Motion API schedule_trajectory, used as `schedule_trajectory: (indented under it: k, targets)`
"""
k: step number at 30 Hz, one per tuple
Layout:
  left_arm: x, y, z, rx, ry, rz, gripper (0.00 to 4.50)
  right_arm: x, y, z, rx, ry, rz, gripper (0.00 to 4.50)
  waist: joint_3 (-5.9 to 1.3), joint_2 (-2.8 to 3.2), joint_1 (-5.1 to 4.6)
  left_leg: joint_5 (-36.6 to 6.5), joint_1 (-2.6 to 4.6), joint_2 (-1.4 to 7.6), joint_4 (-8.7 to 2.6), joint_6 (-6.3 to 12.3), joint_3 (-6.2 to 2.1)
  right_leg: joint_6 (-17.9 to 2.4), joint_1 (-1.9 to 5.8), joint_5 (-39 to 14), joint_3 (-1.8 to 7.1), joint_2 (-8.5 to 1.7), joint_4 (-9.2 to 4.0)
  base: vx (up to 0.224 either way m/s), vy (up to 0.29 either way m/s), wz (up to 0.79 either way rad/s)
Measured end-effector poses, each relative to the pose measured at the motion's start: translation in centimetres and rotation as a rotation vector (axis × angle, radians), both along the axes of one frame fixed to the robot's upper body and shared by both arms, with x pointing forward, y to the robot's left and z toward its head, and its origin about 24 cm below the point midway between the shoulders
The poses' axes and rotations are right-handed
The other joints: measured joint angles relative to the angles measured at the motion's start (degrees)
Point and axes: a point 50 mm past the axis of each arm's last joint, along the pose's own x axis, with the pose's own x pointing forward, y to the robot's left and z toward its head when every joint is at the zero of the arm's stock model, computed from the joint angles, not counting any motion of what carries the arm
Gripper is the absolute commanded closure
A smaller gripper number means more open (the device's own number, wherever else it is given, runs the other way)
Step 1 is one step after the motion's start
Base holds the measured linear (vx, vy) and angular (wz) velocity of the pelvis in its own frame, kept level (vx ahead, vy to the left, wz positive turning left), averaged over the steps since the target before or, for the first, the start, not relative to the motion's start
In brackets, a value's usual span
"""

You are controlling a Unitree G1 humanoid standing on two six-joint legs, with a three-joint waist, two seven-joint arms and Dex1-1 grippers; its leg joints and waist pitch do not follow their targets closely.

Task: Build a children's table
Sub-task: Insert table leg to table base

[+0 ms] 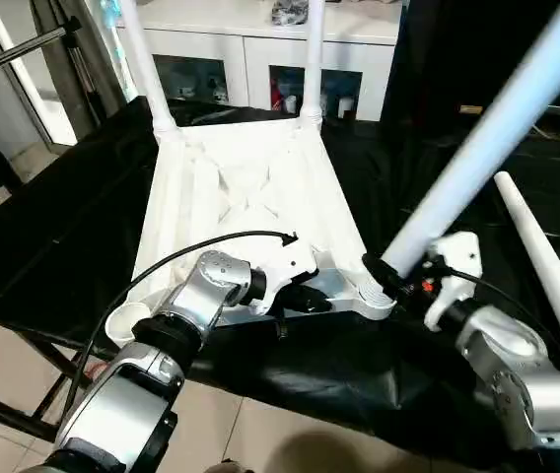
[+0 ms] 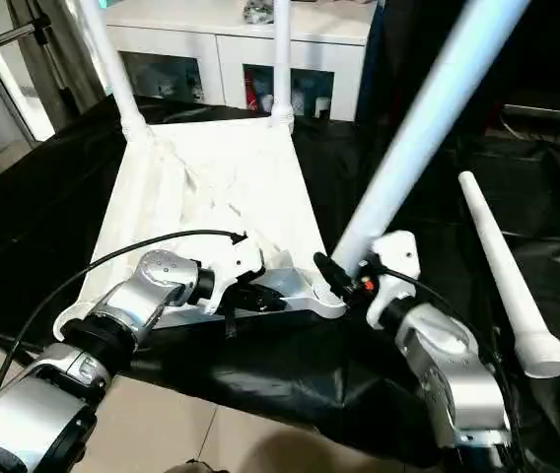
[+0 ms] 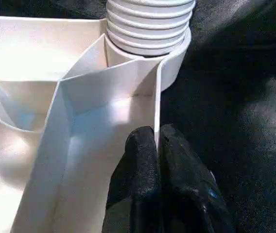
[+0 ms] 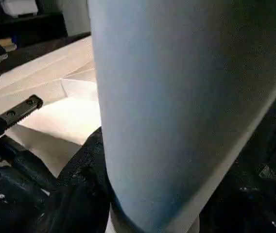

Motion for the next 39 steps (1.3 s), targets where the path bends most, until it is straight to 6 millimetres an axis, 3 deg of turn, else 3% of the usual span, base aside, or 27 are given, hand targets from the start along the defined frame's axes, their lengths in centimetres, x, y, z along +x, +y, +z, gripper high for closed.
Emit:
schedule_trajectory:
  k: [14,23,28,35,39]
  targets:
    - [0.0,0.6,0.5,0.026,-0.018,-0.040,4.50,1.8,-0.3,0.7,-0.100,0.049,0.249,2.59,0.27,-0.53,-0.23,0.00,0.00,0.00,0.00,0.00,0.02,-0.28,-0.05,0.18,0.00,0.00,0.00,0.000,0.000,0.00]
    - [-1.1,1.6,1.0,0.046,-0.033,-0.094,4.50,1.3,-0.3,0.9,-0.132,0.041,0.447,2.60,0.32,-0.56,0.01,-0.02,-0.12,0.02,-0.19,0.04,0.03,-0.30,-0.21,0.03,-0.08,0.02,-0.08,0.000,0.000,0.00]
    - [-1.8,2.1,1.3,0.060,-0.027,-0.125,4.50,0.8,0.1,1.0,-0.130,0.033,0.546,2.60,0.71,-0.73,-0.02,-0.03,-0.10,0.02,-0.18,0.03,0.03,-0.31,-0.19,0.03,-0.07,0.02,-0.10,0.000,0.000,0.00]
    - [-1.9,1.7,1.5,0.061,-0.013,-0.052,4.50,1.0,0.1,0.9,-0.119,0.014,0.483,2.60,1.05,-0.84,-0.17,-0.03,-0.02,0.02,-0.22,0.02,0.06,-0.33,-0.15,0.04,-0.04,0.02,-0.13,0.000,0.000,0.00]
    - [-1.3,0.3,1.7,0.067,-0.023,0.073,4.50,1.6,0.6,0.5,-0.087,-0.003,0.229,2.60,1.41,-1.01,-0.76,-0.03,0.14,0.02,-0.36,-0.01,0.05,-0.15,-0.16,-0.06,-0.02,0.01,-0.17,0.000,0.000,0.00]
